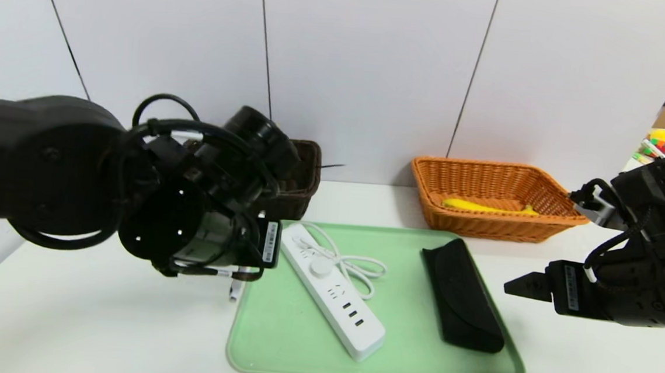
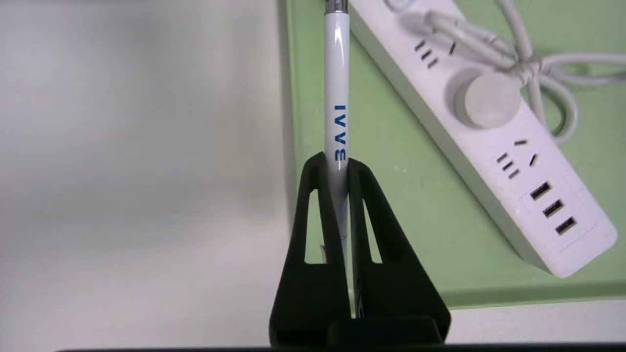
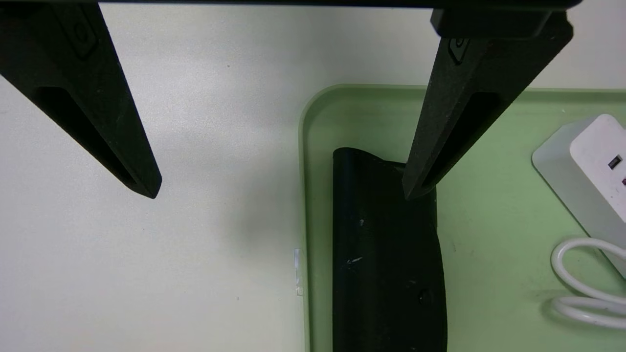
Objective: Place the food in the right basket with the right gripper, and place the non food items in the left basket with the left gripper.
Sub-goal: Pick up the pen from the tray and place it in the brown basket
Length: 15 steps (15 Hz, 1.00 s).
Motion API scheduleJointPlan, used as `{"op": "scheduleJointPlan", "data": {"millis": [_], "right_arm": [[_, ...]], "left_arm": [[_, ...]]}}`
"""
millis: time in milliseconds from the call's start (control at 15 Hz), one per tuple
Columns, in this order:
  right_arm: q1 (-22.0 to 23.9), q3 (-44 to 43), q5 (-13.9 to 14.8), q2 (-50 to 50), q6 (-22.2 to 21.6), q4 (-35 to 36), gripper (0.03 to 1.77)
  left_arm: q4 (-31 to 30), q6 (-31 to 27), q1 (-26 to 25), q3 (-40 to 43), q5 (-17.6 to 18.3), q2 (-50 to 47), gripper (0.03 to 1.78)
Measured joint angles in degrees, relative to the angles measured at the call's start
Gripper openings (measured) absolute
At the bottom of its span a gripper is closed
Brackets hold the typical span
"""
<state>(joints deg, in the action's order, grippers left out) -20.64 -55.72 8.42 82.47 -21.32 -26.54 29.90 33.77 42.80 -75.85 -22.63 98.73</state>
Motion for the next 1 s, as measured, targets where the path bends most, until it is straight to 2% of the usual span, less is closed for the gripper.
{"op": "scheduleJointPlan", "data": {"millis": [333, 600, 867, 1000], "right_arm": [[0.0, -0.4, 0.0, -0.3, 0.1, 0.0, 1.7], [0.0, -0.6, 0.0, -0.5, 0.3, 0.0, 1.7], [-0.1, -1.1, 0.0, -0.9, 0.5, 0.1, 1.7], [-0.1, -1.1, 0.0, -1.0, 0.5, 0.0, 1.7]], "left_arm": [[-0.8, -18.0, -8.1, -7.8, 2.1, -0.9, 0.1], [-4.1, -33.5, -13.1, -9.3, 4.9, -0.8, 0.1], [-8.9, -47.3, -18.4, -9.5, 10.6, -0.1, 0.1], [-12.3, -52.6, -21.1, -9.6, 14.9, 1.0, 0.1]]}}
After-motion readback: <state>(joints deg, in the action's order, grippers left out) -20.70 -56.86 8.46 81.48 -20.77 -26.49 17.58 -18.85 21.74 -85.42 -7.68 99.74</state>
